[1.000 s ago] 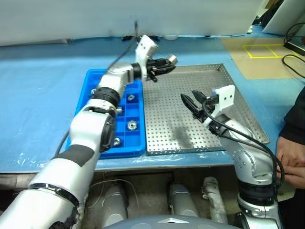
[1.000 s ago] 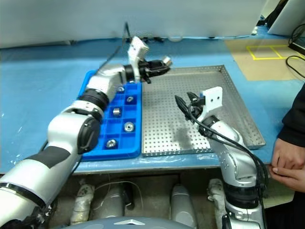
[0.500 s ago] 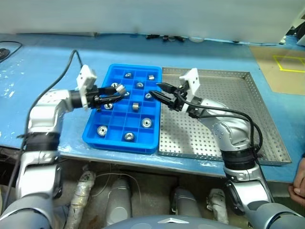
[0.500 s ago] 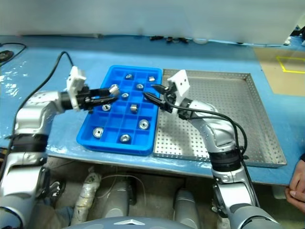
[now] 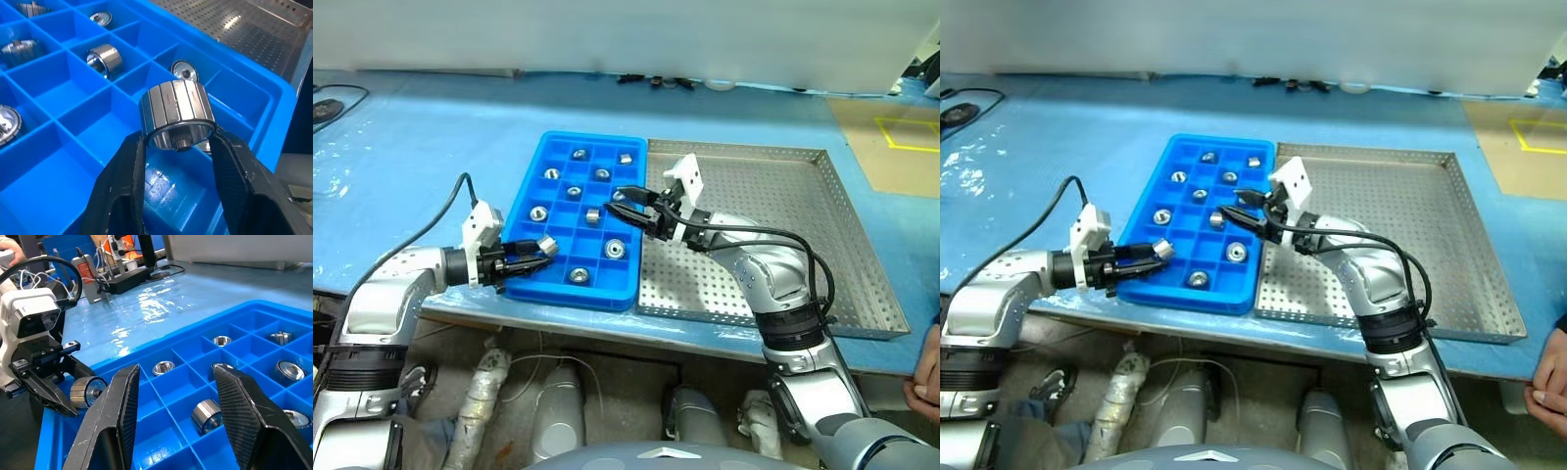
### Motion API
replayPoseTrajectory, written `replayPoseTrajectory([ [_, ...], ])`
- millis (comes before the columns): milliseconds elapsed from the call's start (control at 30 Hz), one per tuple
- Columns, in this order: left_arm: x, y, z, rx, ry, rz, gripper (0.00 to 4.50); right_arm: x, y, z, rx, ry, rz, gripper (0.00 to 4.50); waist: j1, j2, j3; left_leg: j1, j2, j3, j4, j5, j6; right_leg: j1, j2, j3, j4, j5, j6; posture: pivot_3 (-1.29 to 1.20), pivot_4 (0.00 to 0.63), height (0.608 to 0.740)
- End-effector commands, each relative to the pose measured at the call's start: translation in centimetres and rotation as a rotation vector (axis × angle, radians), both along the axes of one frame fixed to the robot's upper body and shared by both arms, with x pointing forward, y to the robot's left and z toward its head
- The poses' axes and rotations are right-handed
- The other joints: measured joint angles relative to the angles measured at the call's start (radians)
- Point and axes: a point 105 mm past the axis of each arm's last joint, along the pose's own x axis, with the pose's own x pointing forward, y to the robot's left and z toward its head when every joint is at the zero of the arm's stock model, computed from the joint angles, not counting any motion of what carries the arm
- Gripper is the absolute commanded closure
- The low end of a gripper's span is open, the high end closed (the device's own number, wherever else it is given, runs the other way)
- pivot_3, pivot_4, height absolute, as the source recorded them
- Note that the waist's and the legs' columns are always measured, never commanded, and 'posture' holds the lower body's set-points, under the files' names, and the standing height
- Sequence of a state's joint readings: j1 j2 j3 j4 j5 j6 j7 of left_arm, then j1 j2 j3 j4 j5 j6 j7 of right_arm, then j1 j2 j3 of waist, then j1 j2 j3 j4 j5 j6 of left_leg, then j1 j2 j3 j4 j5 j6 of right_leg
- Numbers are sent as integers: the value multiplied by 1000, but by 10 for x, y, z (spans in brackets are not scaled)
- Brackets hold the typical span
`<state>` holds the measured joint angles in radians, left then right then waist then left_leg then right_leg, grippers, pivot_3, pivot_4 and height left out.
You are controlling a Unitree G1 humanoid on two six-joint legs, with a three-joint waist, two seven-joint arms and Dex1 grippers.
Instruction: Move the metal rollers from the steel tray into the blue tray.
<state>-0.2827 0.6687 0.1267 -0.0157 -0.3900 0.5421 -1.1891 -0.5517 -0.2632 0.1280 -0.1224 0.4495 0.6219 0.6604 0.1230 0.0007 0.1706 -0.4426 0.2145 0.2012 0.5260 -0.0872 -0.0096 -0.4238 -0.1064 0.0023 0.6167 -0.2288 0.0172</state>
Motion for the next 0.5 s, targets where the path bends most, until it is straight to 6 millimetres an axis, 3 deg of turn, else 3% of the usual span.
replayPoseTrajectory([
  [33,15,5,12,0,-65,45,2923,-5,-1,11,19,-48,-8,1966,1,0,0,0,0,0,0,0,0,0,0,0,0,0,0,46,150,740],
  [167,30,5,17,-16,-86,90,2923,-5,-2,10,19,-49,-24,1966,0,0,0,0,0,0,1,0,0,0,1,0,0,0,0,33,150,740],
  [367,29,-6,8,-2,-63,45,2923,-4,-6,8,14,-47,-47,1966,-3,-1,0,0,1,0,1,0,0,0,1,1,0,0,0,16,150,740],
  [500,35,1,1,6,-43,89,2923,-4,-7,6,15,-45,-58,1966,-3,-1,0,0,1,0,2,0,0,0,1,1,0,0,0,9,150,740],
])
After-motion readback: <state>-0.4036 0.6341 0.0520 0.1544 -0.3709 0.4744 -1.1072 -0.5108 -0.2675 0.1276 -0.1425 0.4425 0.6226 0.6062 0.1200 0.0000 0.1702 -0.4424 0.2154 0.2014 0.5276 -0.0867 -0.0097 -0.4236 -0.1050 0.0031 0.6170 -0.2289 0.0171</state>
